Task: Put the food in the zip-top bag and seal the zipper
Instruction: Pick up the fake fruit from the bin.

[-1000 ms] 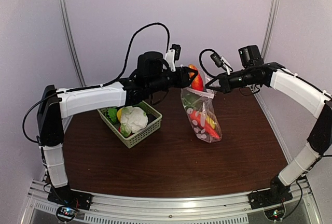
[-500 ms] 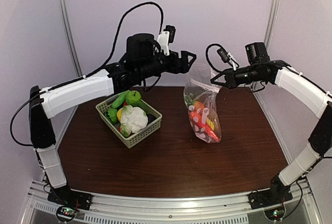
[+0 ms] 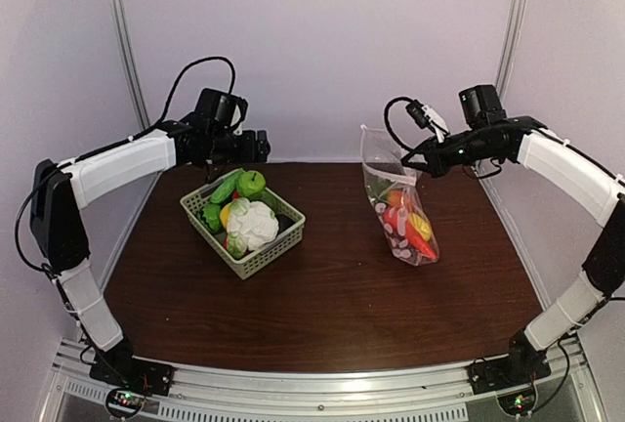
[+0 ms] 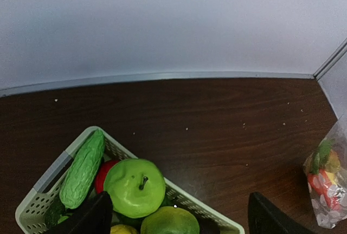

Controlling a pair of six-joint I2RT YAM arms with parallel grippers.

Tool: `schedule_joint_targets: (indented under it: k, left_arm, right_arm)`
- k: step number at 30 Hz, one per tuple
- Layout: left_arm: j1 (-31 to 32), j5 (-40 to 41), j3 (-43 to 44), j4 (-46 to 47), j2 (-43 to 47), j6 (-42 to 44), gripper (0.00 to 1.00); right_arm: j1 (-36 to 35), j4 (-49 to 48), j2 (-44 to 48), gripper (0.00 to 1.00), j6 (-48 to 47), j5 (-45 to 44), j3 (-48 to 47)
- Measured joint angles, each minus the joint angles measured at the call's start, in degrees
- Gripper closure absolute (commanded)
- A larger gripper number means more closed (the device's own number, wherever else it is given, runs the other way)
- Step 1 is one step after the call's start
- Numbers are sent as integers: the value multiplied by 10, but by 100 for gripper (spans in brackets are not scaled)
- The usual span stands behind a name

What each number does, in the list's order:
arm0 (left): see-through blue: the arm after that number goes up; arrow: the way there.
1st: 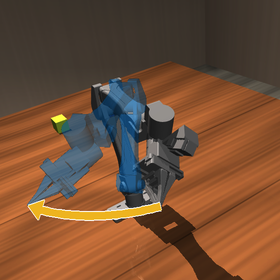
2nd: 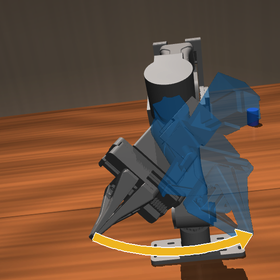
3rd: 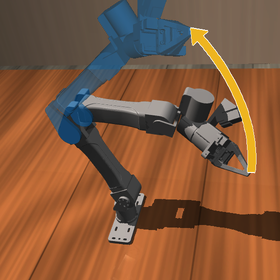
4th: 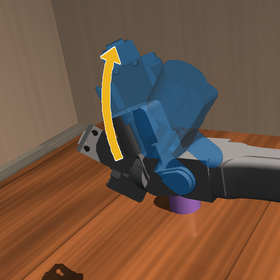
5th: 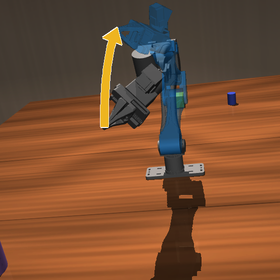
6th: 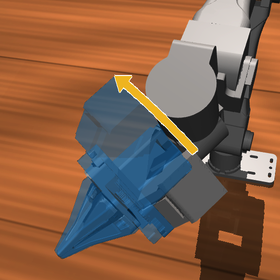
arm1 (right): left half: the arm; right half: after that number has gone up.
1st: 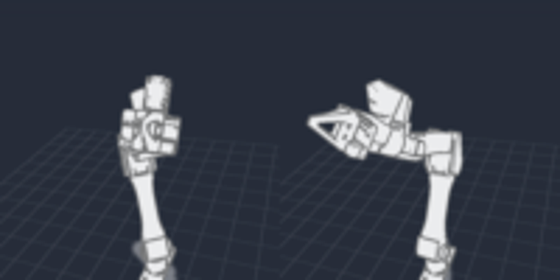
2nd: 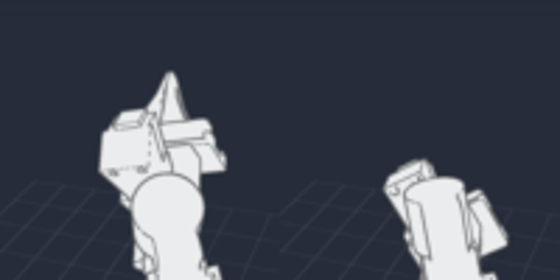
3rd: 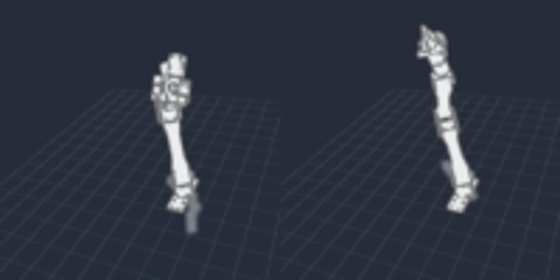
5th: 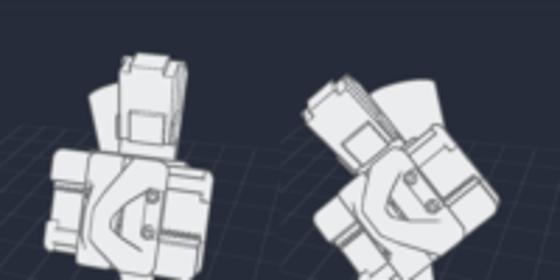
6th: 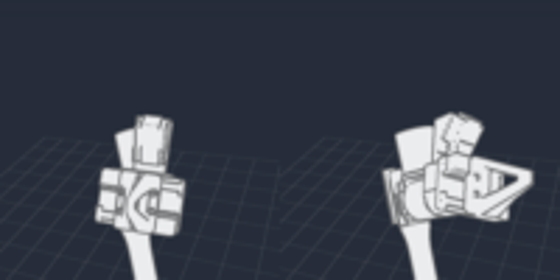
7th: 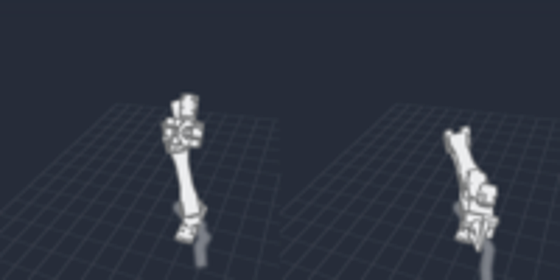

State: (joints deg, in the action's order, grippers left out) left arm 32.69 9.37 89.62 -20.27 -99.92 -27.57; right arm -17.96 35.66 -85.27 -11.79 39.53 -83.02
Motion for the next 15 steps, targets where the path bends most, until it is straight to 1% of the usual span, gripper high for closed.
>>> schedule_joint_targets:
  k: [3, 6, 11, 15]
  left_arm:
    - [-13, -6, 1, -37, -23, -4, 8]
    - [-28, -22, 20, -71, -49, -9, 7]
    - [-50, -29, 54, -90, -96, -15, 5]
    - [-55, -24, 77, -109, -132, -17, 3]
  right_arm:
    - [-5, 8, -22, 100, -5, -2, 5]
    - [-6, 8, -25, 100, -2, -2, 17]
    - [-8, 5, -25, 100, -2, -2, 20]
    - [-8, 1, -24, 100, -2, -2, 30]
